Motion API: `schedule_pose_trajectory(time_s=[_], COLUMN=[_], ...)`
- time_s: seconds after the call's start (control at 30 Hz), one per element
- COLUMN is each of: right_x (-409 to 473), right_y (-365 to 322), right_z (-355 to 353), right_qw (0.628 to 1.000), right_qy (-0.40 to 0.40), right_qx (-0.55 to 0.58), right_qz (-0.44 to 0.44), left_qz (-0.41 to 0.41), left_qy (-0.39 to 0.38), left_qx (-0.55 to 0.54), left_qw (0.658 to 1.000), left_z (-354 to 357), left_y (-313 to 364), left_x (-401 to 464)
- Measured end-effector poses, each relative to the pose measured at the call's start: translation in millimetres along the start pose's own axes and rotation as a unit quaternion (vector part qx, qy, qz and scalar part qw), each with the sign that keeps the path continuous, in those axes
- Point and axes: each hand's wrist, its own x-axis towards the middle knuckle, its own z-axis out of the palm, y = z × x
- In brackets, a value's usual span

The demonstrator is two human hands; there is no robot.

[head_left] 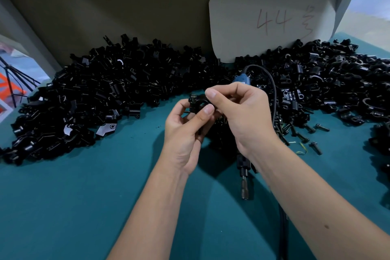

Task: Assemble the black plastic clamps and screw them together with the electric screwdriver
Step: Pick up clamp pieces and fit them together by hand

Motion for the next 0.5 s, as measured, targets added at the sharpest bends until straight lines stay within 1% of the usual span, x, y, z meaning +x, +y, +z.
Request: schedule_pose_trajectory(time_s=[0.1, 0.17, 0.27, 0.3, 0.33, 0.37, 0.4, 0.43, 0.47, 0.5], right_x=[-0.8, -2.2, -3.8, -3.6, -2.4, -0.4, 1.7, 3.5, 4.7, 5.9], right_y=[1.6, 0.9, -5.2, -7.2, -8.7, -10.0, -11.4, -13.1, -15.2, -16.3], right_z=[2.0, 3.9, 3.6, 2.8, 0.9, -2.1, -6.5, -11.1, -16.0, -20.1], right_qw=[1.0, 0.999, 0.996, 0.994, 0.986, 0.965, 0.93, 0.881, 0.832, 0.79], right_qy=[-0.011, -0.03, -0.059, -0.042, -0.009, 0.036, 0.085, 0.118, 0.126, 0.114], right_qx=[-0.007, -0.031, -0.065, -0.1, -0.165, -0.253, -0.347, -0.446, -0.532, -0.6], right_qz=[-0.012, -0.013, -0.006, -0.011, -0.029, -0.058, -0.087, -0.104, -0.095, -0.06], left_qz=[-0.023, -0.042, -0.059, -0.066, -0.076, -0.086, -0.098, -0.107, -0.115, -0.121], left_qy=[-0.001, 0.008, 0.053, 0.069, 0.078, 0.081, 0.077, 0.072, 0.063, 0.054], left_qx=[-0.016, -0.014, 0.016, 0.005, -0.02, -0.047, -0.07, -0.083, -0.09, -0.093], left_qw=[1.0, 0.999, 0.997, 0.995, 0.994, 0.992, 0.99, 0.988, 0.987, 0.987], left_z=[-1.2, -0.4, 1.1, 1.0, 1.9, 2.2, 2.9, 2.5, 2.5, 1.6], left_y=[-0.8, 0.5, 0.5, 0.5, 1.3, 1.8, 3.3, 4.4, 5.4, 5.2], left_x=[1.4, 2.6, 3.9, 4.1, 3.8, 4.1, 4.0, 4.4, 4.6, 5.0])
